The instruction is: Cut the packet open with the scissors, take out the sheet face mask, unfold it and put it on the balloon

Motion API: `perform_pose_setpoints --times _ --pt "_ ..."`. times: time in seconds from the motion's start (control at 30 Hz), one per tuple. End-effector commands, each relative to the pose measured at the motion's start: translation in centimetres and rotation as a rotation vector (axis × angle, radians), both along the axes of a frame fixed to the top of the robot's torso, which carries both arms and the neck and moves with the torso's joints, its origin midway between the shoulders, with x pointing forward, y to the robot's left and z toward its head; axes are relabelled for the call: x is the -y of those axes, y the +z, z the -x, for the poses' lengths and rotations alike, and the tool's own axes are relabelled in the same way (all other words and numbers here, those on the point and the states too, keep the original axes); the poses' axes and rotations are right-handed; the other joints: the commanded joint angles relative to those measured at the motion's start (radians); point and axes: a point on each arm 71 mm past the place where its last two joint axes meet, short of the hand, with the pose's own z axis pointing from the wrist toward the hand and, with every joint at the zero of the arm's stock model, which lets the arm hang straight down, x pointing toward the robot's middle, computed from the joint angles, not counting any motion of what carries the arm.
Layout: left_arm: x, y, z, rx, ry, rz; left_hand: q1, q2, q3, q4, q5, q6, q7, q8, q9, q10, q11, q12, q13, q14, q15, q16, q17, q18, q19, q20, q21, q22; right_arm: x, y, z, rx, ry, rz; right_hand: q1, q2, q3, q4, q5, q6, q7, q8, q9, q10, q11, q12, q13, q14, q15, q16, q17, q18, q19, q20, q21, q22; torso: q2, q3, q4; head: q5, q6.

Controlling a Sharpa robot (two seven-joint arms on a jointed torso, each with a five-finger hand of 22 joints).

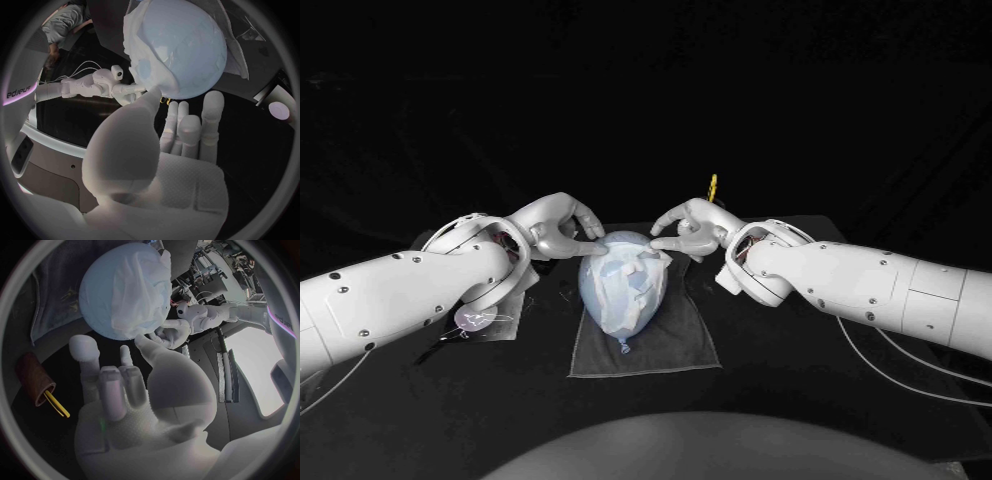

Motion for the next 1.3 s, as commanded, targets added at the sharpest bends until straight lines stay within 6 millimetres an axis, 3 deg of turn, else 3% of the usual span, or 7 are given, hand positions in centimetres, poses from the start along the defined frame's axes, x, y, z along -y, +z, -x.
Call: perform_pose_setpoints --times 0.03,0.43,0.87,1.0,1.3 --pt "0.27 -0.07 0.26 -0.006 -0.032 -0.018 0.010 0.001 -0.008 0.002 0.001 0.011 -0.004 0.005 0.002 0.011 0.000 0.007 0.004 0.001 -0.006 0.005 0.005 0.006 0.006 -0.004 0.003 0.005 -0.07 -0.17 0.10 -0.015 0.020 0.018 0.005 -0.003 -0.007 0.000 -0.003 0.010 -0.002 -0.004 -0.002 0.080 0.007 0.002 0.239 0.103 0.006 0.004 0.263 0.011 0.001 0.009 -0.002 0.003 0.001 0.0003 0.0005 -0.001 0.000" --pt "0.33 -0.22 0.53 -0.014 -0.045 -0.018 0.035 0.015 -0.010 0.008 0.002 0.029 -0.015 0.012 0.007 0.025 -0.008 0.020 0.008 0.008 -0.013 0.008 0.015 0.004 0.013 -0.011 0.008 0.013 -0.22 -0.43 0.37 -0.033 0.036 0.019 0.007 0.001 -0.012 0.004 -0.003 0.022 -0.005 -0.004 -0.005 0.083 0.005 0.007 0.243 0.103 0.005 0.004 0.263 0.013 0.002 0.010 0.001 0.006 0.000 -0.0002 0.0000 0.000 0.000" --pt "0.46 -0.84 0.76 -0.028 -0.054 -0.035 0.050 0.018 -0.009 0.020 0.002 0.017 -0.003 -0.009 -0.001 0.021 -0.001 -0.010 -0.009 0.008 -0.009 0.005 0.010 0.003 0.012 -0.011 0.006 0.011 -0.47 -0.85 0.60 -0.055 0.052 0.025 0.010 0.008 -0.016 0.008 -0.003 0.037 -0.009 -0.003 -0.008 0.085 0.001 0.009 0.245 0.103 0.002 0.004 0.263 0.014 0.004 0.011 0.004 0.009 0.000 -0.0001 -0.0004 -0.002 0.000" --pt "0.50 -0.91 0.80 -0.022 -0.059 -0.046 0.062 0.023 -0.003 0.021 0.002 0.025 -0.006 -0.010 -0.001 0.033 -0.002 -0.017 -0.014 0.010 -0.010 0.005 0.011 0.002 0.018 -0.010 0.011 0.020 -0.49 -0.87 0.66 -0.051 0.053 0.026 0.028 0.023 -0.011 0.005 -0.003 0.071 -0.021 0.007 -0.008 0.088 -0.008 0.013 0.248 0.103 -0.005 0.004 0.263 0.014 0.007 0.008 0.010 0.015 0.000 0.0001 -0.0002 0.001 0.000" --pt "0.54 -0.95 0.79 0.006 -0.063 -0.071 0.104 0.048 0.038 0.027 0.002 0.071 -0.023 -0.006 0.002 0.093 -0.016 -0.049 -0.035 0.026 -0.021 0.008 0.029 -0.002 0.037 -0.018 0.029 0.047 -0.68 -0.70 0.84 -0.001 0.064 0.042 0.089 0.074 0.023 -0.022 -0.003 0.171 -0.071 0.057 0.007 0.098 -0.051 0.027 0.259 0.103 -0.040 0.004 0.263 0.012 0.020 -0.020 0.032 0.034 0.000 -0.0004 -0.0005 0.000 0.000"
